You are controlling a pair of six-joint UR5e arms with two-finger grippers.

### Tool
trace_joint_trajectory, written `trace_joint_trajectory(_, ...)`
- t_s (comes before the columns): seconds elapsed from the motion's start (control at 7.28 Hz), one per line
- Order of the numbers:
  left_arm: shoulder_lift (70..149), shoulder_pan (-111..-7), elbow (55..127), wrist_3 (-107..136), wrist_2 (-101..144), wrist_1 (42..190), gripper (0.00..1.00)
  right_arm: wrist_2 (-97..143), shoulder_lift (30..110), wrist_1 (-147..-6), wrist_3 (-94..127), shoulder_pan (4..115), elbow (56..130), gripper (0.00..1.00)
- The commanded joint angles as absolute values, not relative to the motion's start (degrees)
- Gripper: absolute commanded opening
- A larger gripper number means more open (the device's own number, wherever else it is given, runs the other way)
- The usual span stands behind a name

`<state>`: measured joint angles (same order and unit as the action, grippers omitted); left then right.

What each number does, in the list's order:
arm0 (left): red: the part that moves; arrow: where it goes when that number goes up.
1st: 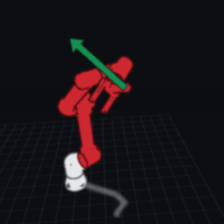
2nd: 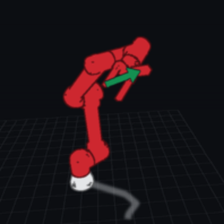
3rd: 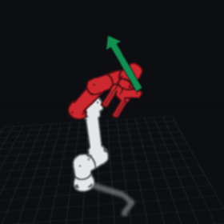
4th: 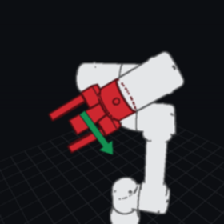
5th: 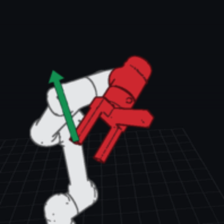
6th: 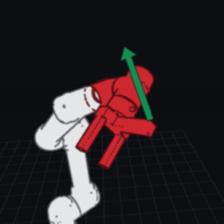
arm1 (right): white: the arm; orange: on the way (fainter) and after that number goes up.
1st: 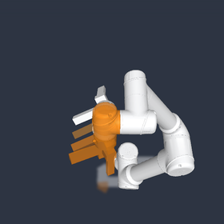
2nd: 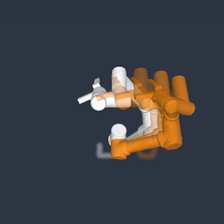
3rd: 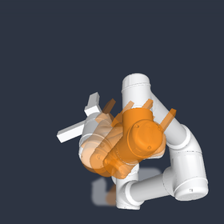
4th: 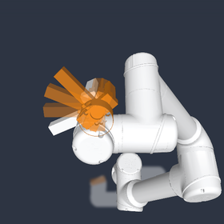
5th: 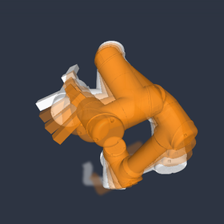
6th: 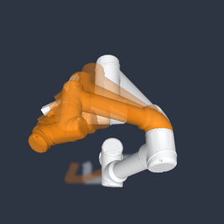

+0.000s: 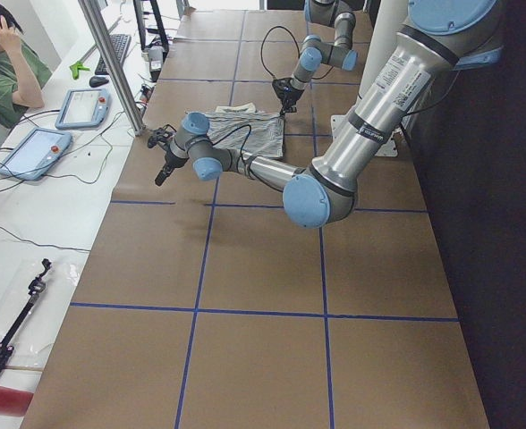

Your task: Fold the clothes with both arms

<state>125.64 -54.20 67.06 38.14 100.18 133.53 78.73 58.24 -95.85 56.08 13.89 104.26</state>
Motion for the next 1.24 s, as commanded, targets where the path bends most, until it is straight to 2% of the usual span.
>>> trace_joint_trajectory(0.0,125.6,-54.14,67.06,38.14,100.2,133.59,1.0,78.66,60.97,-95.89,56.07,14.41,107.29,0.0)
trace_joint_trajectory(0.55,125.6,-54.14,66.97,38.14,100.2,133.51,1.0,78.31,67.85,-96.33,61.42,13.54,111.53,0.0)
trace_joint_trajectory(0.69,125.6,-54.14,66.97,38.14,100.2,133.51,1.0,78.14,69.07,-96.33,61.78,12.93,111.62,0.07)
trace_joint_trajectory(0.82,125.6,-54.14,66.97,38.14,100.2,133.59,1.0,78.13,69.08,-96.33,61.79,12.92,112.06,0.44)
trace_joint_trajectory(0.96,125.25,-54.14,66.97,38.14,100.2,133.59,1.0,78.13,68.65,-96.33,61.79,12.92,112.58,0.99)
trace_joint_trajectory(1.1,125.24,-54.14,67.06,38.14,100.2,133.59,1.0,78.57,68.47,-96.42,61.61,13.01,114.42,1.0)
